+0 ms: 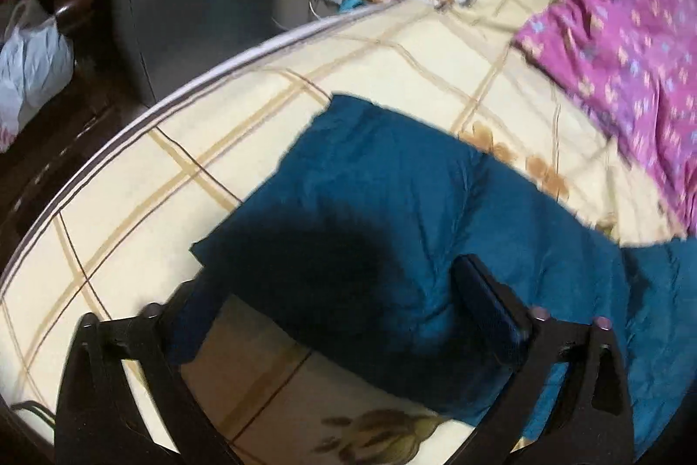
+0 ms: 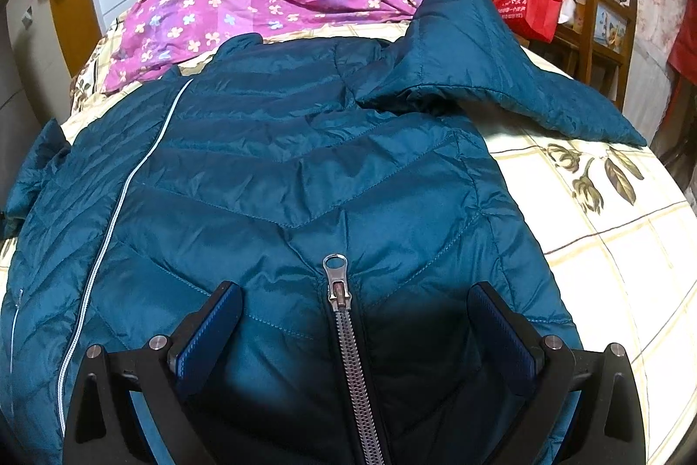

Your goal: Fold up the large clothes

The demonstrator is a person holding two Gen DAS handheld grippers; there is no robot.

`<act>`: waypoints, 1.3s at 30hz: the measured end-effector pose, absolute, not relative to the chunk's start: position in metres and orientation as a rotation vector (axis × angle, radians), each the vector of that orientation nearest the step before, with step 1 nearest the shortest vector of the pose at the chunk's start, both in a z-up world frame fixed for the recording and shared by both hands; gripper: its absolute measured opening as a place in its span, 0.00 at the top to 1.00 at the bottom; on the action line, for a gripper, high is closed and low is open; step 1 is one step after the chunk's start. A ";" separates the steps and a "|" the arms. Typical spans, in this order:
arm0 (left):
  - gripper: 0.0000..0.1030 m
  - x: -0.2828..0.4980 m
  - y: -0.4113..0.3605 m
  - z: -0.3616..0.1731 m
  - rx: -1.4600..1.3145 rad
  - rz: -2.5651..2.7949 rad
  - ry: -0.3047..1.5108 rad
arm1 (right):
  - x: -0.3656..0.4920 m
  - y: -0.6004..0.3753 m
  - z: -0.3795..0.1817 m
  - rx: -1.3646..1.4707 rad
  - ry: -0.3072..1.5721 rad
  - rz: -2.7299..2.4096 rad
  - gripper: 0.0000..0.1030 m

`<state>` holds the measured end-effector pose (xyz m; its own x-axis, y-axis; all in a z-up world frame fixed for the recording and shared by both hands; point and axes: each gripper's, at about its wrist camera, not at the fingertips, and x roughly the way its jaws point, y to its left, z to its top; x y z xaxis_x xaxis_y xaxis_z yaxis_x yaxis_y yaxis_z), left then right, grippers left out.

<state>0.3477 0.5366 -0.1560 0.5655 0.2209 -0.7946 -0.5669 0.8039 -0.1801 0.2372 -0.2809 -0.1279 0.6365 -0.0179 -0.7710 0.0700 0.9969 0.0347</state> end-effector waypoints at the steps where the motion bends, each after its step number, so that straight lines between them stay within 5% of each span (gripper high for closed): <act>1: 0.34 0.346 0.539 -0.155 -0.455 0.499 0.838 | 0.237 -0.281 -0.128 0.061 0.880 -0.052 0.00; 2: 0.57 0.344 0.541 -0.154 -0.464 0.515 0.828 | 0.238 -0.281 -0.128 0.059 0.881 -0.052 0.00; 4: 0.88 0.341 0.544 -0.154 -0.496 0.501 0.816 | 0.238 -0.280 -0.128 0.055 0.882 -0.055 0.00; 5: 0.90 0.339 0.541 -0.150 -0.470 0.516 0.809 | 0.239 -0.280 -0.128 0.054 0.882 -0.055 0.00; 23: 0.92 0.222 0.510 -0.029 -0.416 0.808 0.607 | 0.247 -0.274 -0.136 -0.002 0.942 -0.076 0.00; 39: 0.93 0.267 0.224 0.073 -0.360 0.162 0.486 | 0.242 -0.278 -0.133 0.017 0.942 -0.056 0.00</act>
